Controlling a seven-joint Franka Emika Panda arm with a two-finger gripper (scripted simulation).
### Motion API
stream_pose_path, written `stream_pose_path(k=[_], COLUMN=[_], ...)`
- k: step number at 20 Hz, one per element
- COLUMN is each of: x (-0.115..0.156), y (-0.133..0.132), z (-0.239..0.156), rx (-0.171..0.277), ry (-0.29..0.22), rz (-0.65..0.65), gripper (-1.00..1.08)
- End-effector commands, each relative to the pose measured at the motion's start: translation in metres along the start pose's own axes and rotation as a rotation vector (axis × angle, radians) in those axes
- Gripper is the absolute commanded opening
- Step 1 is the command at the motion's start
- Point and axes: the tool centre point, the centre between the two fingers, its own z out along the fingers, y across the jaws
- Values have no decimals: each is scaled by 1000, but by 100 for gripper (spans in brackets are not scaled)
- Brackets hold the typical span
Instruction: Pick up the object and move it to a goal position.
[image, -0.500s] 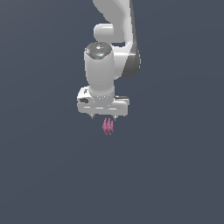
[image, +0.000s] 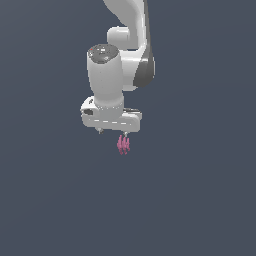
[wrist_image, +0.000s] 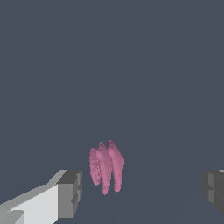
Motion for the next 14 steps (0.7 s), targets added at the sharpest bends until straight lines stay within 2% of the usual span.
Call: stream_pose_path(k=[1, 8, 14], x=[1, 0, -12], y=[6, 4, -4], z=[-2, 1, 26], rx=[0, 0, -1], ry=[2, 0, -13], rz=[17, 9, -43], gripper=[100, 100, 100])
